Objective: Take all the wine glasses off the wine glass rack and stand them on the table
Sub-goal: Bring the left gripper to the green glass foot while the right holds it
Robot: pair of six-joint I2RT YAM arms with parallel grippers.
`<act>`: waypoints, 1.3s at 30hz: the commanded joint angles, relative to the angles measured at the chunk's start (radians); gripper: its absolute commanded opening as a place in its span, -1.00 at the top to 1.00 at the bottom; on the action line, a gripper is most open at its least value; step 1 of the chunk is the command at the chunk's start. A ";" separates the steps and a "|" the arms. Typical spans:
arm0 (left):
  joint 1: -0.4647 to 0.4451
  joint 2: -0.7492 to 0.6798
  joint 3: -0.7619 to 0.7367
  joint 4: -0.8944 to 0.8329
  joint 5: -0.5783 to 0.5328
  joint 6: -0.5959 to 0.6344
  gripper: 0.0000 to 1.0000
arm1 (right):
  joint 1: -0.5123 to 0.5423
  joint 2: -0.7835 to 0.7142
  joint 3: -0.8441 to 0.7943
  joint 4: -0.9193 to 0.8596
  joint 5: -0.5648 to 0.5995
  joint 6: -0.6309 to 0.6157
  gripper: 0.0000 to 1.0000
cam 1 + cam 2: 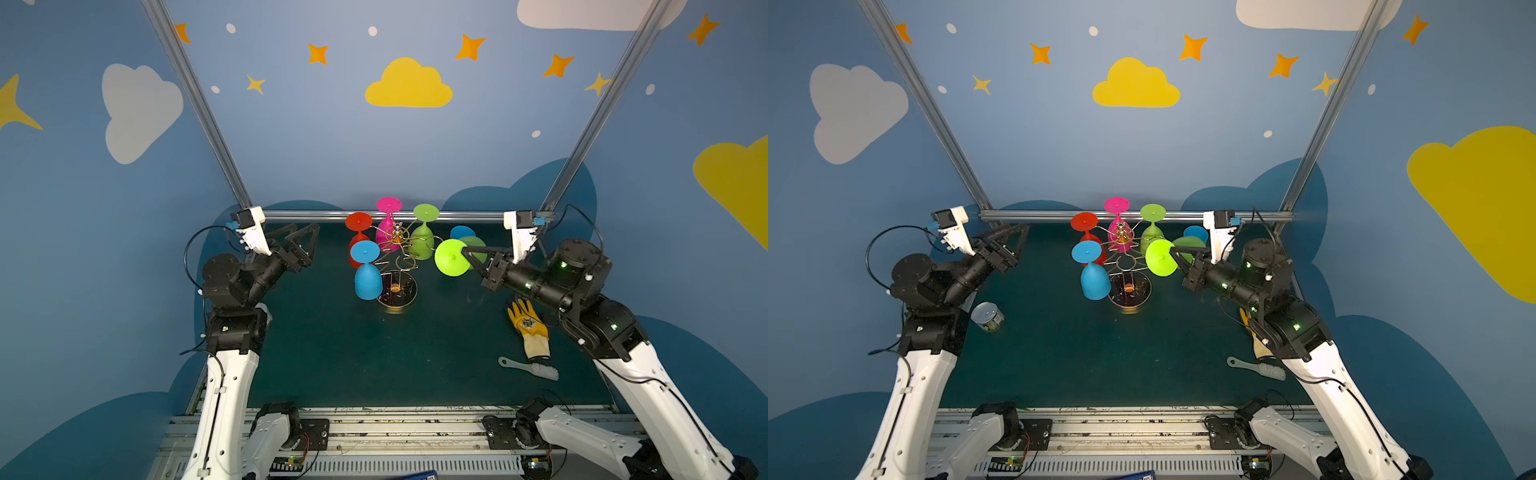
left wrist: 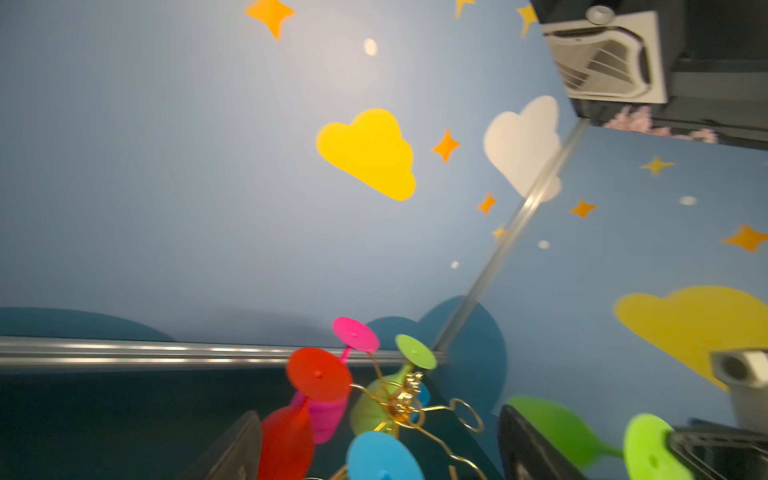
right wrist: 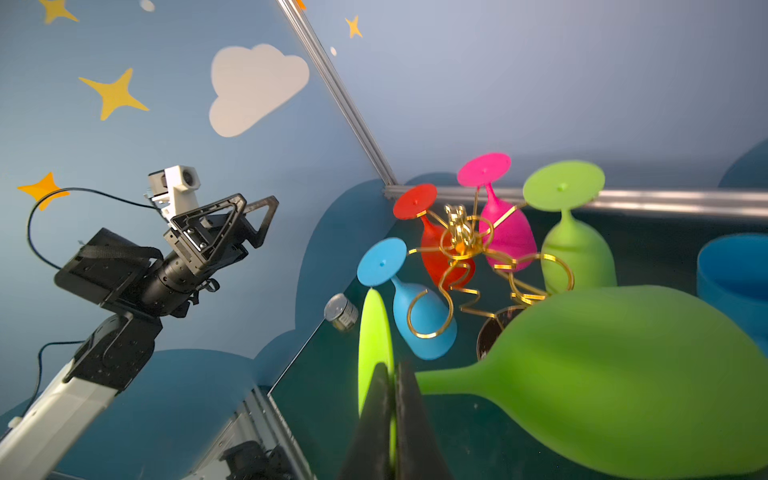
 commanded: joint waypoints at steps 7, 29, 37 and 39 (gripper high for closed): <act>-0.205 0.185 0.189 0.067 0.451 -0.079 -0.61 | 0.000 0.112 0.159 0.035 -0.134 -0.186 1.00; -0.450 0.397 0.343 0.066 0.452 -0.032 -0.38 | 0.068 0.266 0.191 0.238 -0.301 -0.123 1.00; -0.456 0.407 0.353 0.072 0.457 -0.050 0.16 | 0.084 0.276 0.174 0.262 -0.290 -0.111 1.00; -0.457 0.407 0.351 0.073 0.453 -0.057 0.43 | 0.087 0.278 0.173 0.263 -0.292 -0.108 1.00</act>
